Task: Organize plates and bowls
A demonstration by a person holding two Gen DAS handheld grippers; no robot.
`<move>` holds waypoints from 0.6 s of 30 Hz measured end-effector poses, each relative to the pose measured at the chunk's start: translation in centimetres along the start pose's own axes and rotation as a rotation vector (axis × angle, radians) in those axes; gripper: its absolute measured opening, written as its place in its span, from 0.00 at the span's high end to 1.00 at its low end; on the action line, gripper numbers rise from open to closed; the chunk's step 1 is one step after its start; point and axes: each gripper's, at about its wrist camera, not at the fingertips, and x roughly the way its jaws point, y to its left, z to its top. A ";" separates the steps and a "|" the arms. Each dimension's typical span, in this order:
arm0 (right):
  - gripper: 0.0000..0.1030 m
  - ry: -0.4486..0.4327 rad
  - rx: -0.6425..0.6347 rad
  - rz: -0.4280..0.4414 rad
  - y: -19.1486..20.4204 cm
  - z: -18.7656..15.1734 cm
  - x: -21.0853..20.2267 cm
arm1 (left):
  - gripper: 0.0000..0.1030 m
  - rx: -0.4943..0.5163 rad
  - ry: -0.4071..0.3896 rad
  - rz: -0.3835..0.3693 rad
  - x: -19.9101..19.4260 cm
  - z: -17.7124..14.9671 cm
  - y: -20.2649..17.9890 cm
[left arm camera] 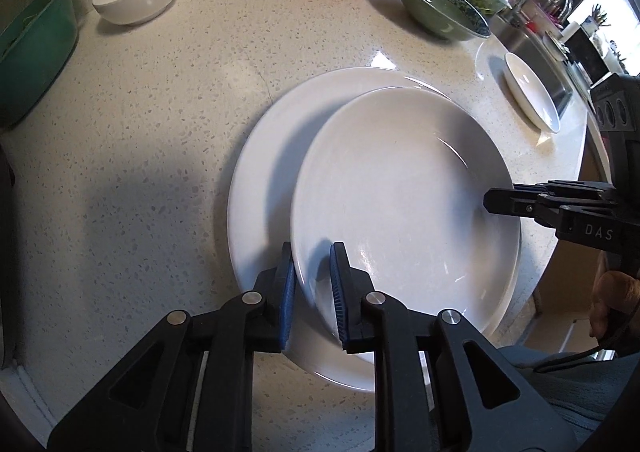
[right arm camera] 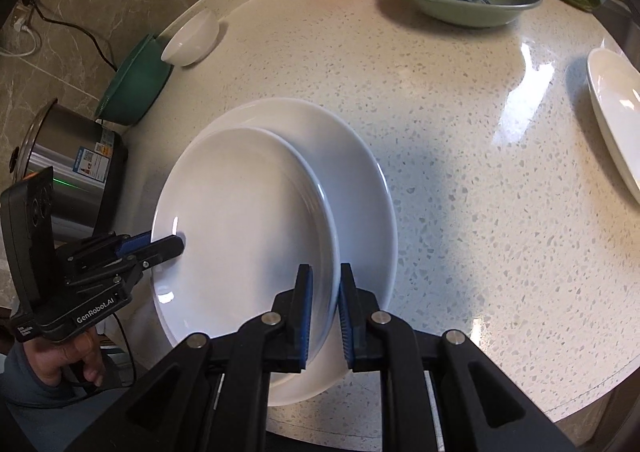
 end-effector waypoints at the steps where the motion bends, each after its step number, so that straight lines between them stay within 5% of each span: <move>1: 0.81 -0.002 -0.004 -0.002 0.1 0.0 0.0 | 0.84 -0.003 -0.002 -0.002 -0.2 -0.1 0.1; 5: 0.78 -0.003 -0.042 -0.032 0.7 -0.2 0.2 | 0.74 -0.008 -0.013 -0.024 -0.3 -0.1 0.1; 10: 0.75 -0.008 -0.088 -0.074 1.3 -0.6 0.4 | 0.29 0.025 -0.053 -0.041 -0.7 0.0 -0.7; 18: 0.63 -0.018 -0.111 -0.081 1.8 -1.0 0.6 | 0.27 0.020 -0.068 -0.053 -1.2 0.1 -0.4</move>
